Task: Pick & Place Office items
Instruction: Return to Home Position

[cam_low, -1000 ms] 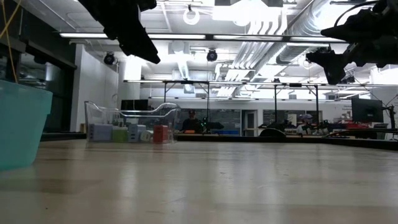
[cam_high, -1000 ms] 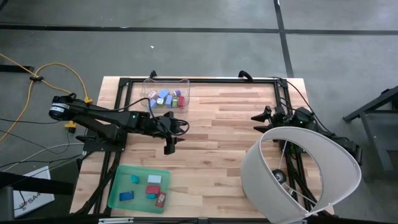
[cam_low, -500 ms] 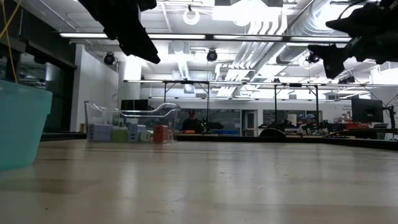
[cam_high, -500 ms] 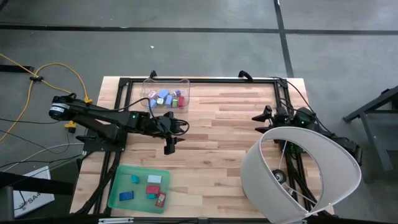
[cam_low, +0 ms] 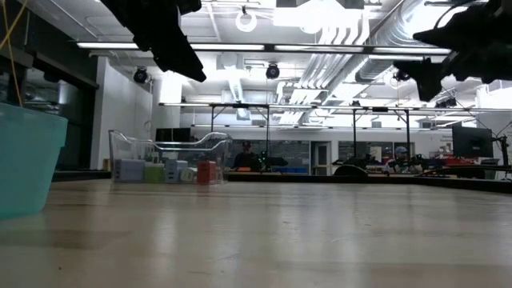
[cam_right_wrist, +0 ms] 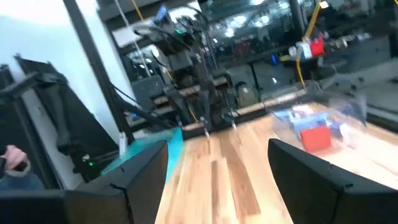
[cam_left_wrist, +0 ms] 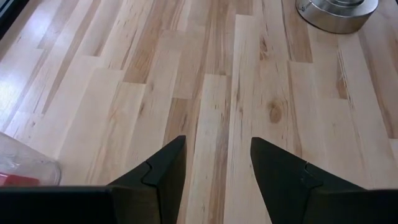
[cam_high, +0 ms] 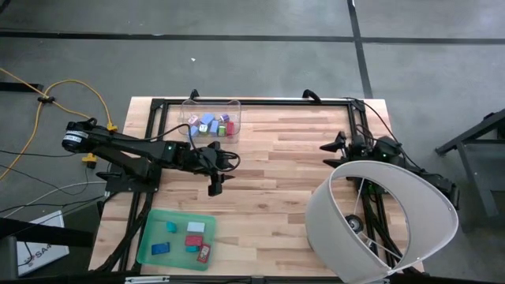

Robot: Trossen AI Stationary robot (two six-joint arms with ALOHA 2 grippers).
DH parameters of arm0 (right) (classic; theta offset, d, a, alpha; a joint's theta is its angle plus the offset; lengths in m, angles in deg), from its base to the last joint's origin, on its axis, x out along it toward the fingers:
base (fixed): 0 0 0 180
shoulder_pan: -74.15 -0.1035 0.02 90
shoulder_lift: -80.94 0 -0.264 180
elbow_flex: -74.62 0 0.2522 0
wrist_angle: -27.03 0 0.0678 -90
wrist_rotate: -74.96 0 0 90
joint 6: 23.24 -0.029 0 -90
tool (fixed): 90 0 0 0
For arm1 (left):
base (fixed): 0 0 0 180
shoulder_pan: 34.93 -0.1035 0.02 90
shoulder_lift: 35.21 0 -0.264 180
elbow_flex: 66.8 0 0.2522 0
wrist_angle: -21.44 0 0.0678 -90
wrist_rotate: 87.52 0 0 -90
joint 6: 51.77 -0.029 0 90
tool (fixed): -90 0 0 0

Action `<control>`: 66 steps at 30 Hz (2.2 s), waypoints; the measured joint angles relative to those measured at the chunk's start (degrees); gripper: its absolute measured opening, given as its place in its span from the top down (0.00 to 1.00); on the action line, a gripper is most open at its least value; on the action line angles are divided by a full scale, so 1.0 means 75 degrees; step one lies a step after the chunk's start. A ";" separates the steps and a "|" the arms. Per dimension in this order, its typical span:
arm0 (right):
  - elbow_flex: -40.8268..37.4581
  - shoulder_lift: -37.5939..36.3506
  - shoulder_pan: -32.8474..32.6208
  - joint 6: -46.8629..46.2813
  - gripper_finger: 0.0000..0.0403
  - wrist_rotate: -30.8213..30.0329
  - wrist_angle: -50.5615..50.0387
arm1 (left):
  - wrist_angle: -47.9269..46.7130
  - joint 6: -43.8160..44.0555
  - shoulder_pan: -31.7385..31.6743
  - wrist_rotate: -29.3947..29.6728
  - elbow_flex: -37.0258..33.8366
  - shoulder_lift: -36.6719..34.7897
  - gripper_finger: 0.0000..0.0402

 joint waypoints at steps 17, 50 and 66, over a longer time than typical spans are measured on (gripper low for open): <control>-0.0306 -0.0012 0.0000 0.0428 0.35 -0.1549 0.0240 | 0.0006 0.0117 0.0000 0.0001 0.0000 0.0000 0.57; -0.0329 0.0044 0.0006 0.0158 0.35 -0.2852 -0.0649 | 0.0006 0.0197 0.0000 0.0001 0.0000 0.0000 0.57; -0.0332 0.0044 0.0006 0.0143 0.35 -0.2816 -0.0589 | 0.0005 -0.0487 0.0000 0.0004 0.0000 0.0000 0.57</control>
